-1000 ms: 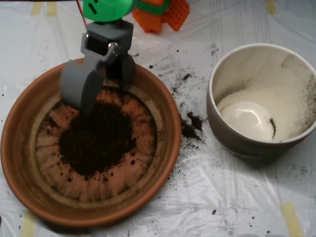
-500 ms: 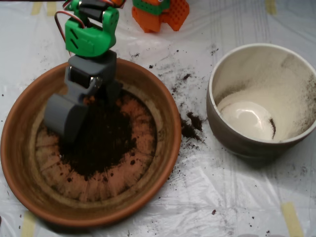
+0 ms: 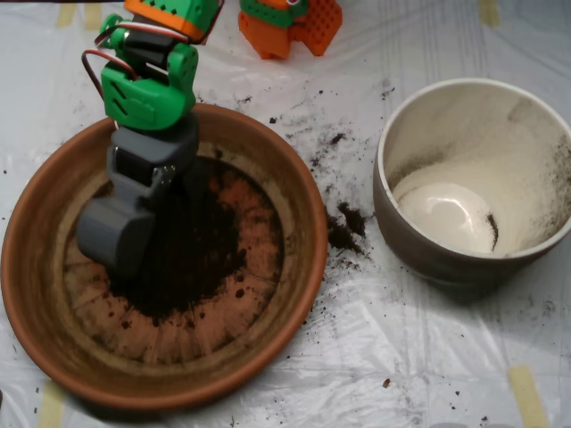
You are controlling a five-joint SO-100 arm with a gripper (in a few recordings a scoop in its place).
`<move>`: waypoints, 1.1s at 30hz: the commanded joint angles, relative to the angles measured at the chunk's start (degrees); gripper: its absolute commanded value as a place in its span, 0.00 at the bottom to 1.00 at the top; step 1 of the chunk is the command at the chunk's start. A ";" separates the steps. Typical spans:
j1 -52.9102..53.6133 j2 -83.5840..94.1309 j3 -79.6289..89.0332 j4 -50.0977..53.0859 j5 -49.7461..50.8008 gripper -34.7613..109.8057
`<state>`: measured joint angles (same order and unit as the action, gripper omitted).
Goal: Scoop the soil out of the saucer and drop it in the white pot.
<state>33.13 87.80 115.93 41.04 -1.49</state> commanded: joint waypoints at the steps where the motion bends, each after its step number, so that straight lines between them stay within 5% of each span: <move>1: 0.09 0.97 -3.78 1.23 -1.23 0.50; 11: 1.05 -7.12 -14.24 10.55 -0.79 0.49; 33: 1.49 -4.83 -10.99 -2.64 -4.75 0.24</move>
<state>34.45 79.54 104.77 39.46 -5.19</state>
